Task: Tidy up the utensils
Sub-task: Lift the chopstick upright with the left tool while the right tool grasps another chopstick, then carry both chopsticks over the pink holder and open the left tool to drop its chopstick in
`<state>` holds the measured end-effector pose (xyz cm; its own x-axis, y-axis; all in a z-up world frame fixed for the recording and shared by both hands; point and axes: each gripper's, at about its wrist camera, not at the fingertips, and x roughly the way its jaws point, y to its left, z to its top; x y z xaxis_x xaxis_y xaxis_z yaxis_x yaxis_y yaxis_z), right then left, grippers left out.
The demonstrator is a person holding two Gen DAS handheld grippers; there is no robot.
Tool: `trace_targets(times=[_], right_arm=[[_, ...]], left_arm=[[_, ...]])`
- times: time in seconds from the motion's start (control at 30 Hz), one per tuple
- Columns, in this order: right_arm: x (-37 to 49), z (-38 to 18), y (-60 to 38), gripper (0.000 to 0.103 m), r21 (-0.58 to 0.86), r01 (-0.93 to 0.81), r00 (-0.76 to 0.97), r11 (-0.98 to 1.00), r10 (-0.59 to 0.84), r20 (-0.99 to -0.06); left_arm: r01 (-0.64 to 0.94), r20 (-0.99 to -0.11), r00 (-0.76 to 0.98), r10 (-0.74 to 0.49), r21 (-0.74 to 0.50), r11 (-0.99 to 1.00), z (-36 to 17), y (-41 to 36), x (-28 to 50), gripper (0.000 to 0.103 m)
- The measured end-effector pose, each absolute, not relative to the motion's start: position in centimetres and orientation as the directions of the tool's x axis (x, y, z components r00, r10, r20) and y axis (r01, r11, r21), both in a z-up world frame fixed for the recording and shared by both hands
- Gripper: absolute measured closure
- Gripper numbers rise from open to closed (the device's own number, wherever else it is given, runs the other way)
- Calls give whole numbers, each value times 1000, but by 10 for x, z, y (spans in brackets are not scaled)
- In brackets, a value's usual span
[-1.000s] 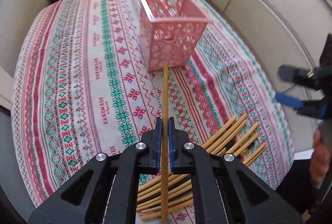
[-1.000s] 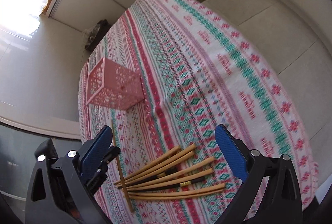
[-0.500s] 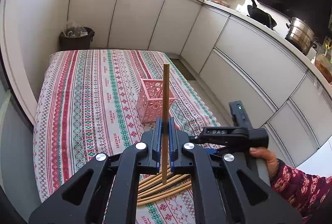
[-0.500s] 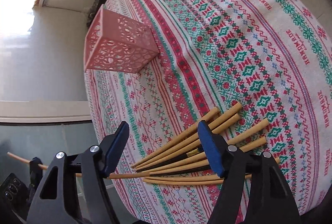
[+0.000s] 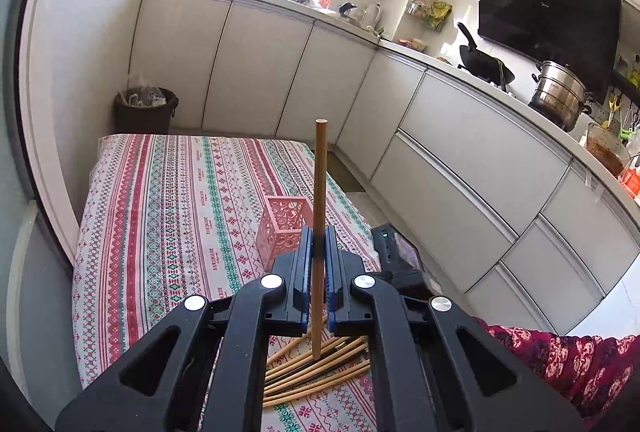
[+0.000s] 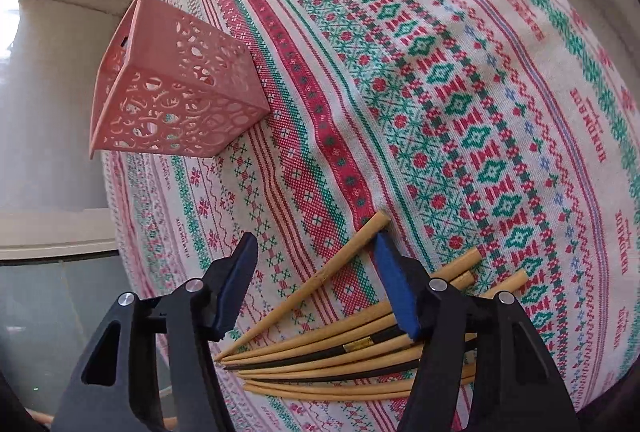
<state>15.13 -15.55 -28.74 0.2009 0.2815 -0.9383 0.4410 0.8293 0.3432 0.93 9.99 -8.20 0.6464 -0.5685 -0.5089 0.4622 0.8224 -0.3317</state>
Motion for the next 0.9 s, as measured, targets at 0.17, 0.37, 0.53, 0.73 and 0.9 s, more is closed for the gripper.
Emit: trace_targets(times=[0.17, 0.37, 0.53, 0.73, 0.9], right_arm=[[169, -288, -108, 60, 59, 370, 227, 927, -29, -974], [163, -301, -133, 95, 369, 421, 378, 829, 209, -902], [145, -303, -157, 95, 565, 404, 478, 720, 360, -801], [98, -245, -168, 95, 615, 208, 608, 761, 392, -691], [54, -180, -157, 95, 537, -4, 710, 843, 381, -592]], left_arm=[[441, -490, 674, -553, -334, 833, -74, 104, 7, 98], [400, -467, 705, -533, -360, 843, -73, 120, 12, 98], [380, -470, 706, -530, -380, 843, -77, 124, 18, 98], [393, -473, 698, -538, -375, 840, -76, 117, 18, 98], [405, -478, 698, -533, -351, 844, -74, 103, 12, 98]])
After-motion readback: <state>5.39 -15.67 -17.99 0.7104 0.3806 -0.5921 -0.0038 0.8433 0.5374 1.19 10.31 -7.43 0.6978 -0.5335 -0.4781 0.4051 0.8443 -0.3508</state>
